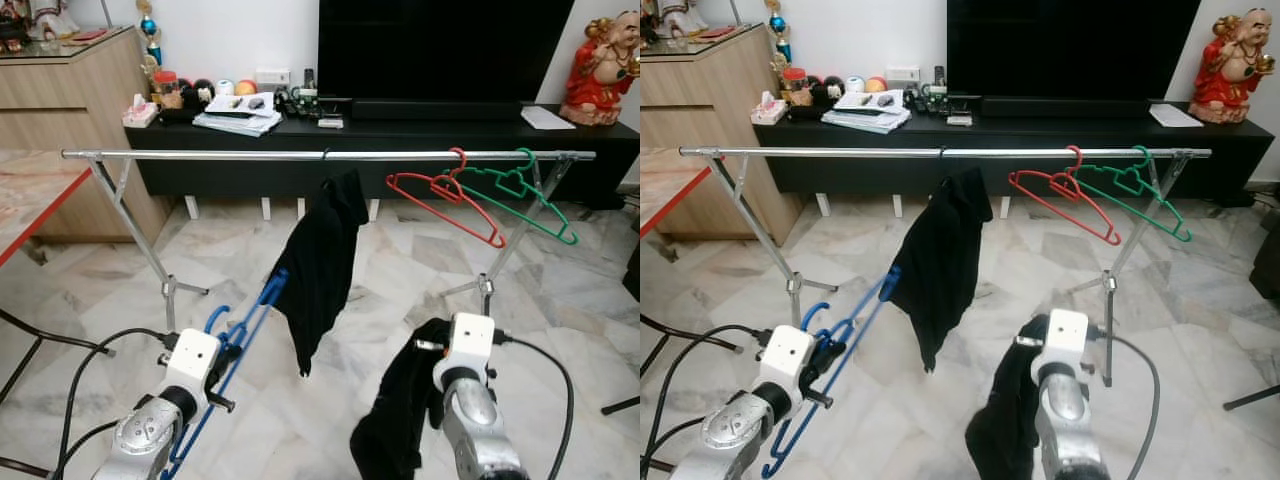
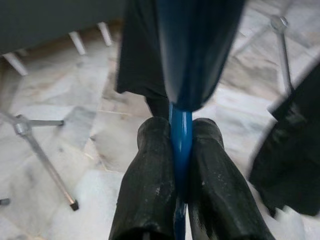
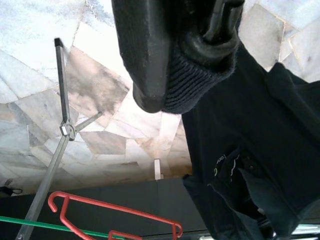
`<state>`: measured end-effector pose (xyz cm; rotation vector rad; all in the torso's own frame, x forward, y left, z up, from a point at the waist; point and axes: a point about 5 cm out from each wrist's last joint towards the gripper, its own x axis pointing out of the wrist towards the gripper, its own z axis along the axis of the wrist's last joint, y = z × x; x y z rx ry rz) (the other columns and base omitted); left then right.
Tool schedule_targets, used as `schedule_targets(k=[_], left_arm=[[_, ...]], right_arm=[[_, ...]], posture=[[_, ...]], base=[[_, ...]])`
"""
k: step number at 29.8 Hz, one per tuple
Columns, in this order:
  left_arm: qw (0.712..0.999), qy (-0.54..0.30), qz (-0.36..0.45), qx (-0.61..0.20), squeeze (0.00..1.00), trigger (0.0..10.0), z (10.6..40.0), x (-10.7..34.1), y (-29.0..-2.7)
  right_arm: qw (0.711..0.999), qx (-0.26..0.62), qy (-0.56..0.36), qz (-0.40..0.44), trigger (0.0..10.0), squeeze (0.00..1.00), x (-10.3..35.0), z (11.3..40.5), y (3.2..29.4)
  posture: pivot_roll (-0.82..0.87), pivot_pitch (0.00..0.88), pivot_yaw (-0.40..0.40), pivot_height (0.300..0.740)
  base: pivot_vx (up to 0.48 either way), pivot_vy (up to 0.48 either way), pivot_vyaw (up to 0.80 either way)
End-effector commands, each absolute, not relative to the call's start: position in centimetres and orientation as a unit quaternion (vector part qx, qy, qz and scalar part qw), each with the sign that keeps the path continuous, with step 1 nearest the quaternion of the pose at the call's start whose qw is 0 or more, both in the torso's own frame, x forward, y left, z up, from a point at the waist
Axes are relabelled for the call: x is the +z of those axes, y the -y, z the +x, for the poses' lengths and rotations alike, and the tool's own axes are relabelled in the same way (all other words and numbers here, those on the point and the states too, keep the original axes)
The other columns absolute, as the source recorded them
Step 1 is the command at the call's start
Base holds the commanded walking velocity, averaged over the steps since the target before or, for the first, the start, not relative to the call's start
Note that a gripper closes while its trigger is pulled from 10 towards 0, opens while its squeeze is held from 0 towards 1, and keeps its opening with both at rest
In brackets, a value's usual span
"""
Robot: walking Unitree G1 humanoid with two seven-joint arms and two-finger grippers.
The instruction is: Hang hanger
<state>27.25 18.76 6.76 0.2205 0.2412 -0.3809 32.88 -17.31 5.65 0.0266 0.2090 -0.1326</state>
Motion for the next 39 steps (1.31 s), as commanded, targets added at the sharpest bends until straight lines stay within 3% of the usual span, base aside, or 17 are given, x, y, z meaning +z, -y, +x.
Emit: schedule_targets(k=[1,11,20,25,35,39], left_arm=[[0.955,-0.12,0.127,-0.241,0.0,10.0,27.5,7.8,-18.4],[0.856,-0.188,0.194,-0.44,0.0,10.0,28.0,10.4,-18.1],[0.819,-0.184,0.181,-0.513,0.0,10.0,28.5,12.4,-16.1],[0.827,-0.167,0.176,-0.507,0.0,10.0,29.2,12.9,-15.3],[0.823,-0.168,0.16,-0.518,0.0,10.0,28.9,12.9,-14.7],[0.836,-0.163,0.177,-0.493,0.0,10.0,29.5,12.8,-14.7]], right_arm=[[0.993,-0.067,-0.1,0.007,10.0,0.0,6.5,33.7,17.6],[0.985,-0.007,-0.156,-0.073,10.0,0.0,8.3,36.4,16.9],[0.982,0.038,-0.158,-0.096,10.0,0.0,10.2,37.9,15.2],[0.981,0.068,-0.152,-0.1,10.0,0.0,11.0,38.4,14.1],[0.979,0.063,-0.163,-0.101,10.0,0.0,10.8,38.4,14.4],[0.979,0.069,-0.165,-0.099,10.0,0.0,10.7,38.3,14.3]], posture=[[0.06,0.018,0.002,0.74],[0.06,0.012,0.007,0.74],[0.07,0.005,0.003,0.74],[0.07,0.003,0.003,0.74],[0.07,0.004,-0.001,0.74],[0.07,0.004,0.0,0.74]], base=[[0.0,0.0,0.0],[0.0,0.0,0.0],[0.0,0.0,0.0],[0.0,0.0,0.0],[0.0,0.0,0.0],[0.0,0.0,0.0]])
